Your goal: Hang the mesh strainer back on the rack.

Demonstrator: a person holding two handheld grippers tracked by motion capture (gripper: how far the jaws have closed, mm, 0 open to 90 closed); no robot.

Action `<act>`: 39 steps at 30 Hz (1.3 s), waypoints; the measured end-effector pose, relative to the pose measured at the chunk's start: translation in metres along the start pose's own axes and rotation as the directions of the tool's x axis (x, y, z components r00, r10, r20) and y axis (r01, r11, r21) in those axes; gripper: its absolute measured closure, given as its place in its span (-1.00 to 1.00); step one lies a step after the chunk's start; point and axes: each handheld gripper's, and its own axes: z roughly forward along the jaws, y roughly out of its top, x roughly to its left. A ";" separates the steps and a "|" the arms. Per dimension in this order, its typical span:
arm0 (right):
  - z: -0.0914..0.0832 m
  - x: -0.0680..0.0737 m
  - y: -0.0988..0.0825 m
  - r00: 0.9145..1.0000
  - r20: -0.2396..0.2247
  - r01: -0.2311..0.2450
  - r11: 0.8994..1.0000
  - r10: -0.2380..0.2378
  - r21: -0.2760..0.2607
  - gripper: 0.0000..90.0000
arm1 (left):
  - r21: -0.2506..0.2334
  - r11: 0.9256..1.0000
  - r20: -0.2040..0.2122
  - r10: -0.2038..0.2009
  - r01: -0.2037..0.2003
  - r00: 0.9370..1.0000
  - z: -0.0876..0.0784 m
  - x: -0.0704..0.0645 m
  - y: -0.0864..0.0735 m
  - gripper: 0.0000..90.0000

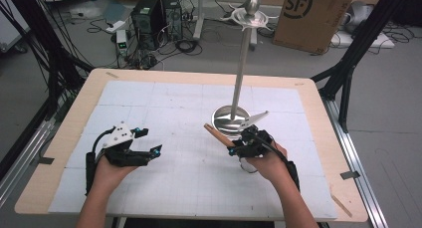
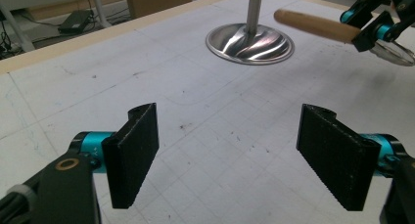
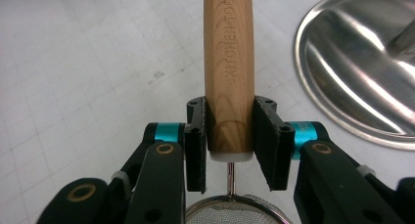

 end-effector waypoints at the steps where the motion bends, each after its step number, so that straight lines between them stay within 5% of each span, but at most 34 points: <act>1: -0.004 0.000 0.000 1.000 0.004 -0.001 1.000 0.001 -0.018 0.52 | 0.001 1.000 0.000 0.001 -0.001 1.000 0.000 0.000 0.000 -0.46; 15: -0.038 0.001 -0.002 1.000 -0.002 0.015 0.978 -0.016 -0.208 0.52 | -0.004 1.000 0.008 -0.002 0.002 1.000 0.000 -0.001 0.000 -0.46; 28: -0.071 -0.001 0.002 0.999 0.030 0.052 0.946 -0.045 -0.319 0.52 | -0.006 1.000 0.011 0.001 -0.001 1.000 -0.001 -0.001 0.000 -0.46; 39: -0.105 -0.008 0.010 0.996 0.050 0.087 0.908 -0.073 -0.409 0.51 | -0.005 1.000 0.011 -0.003 0.003 1.000 0.000 -0.002 0.000 -0.46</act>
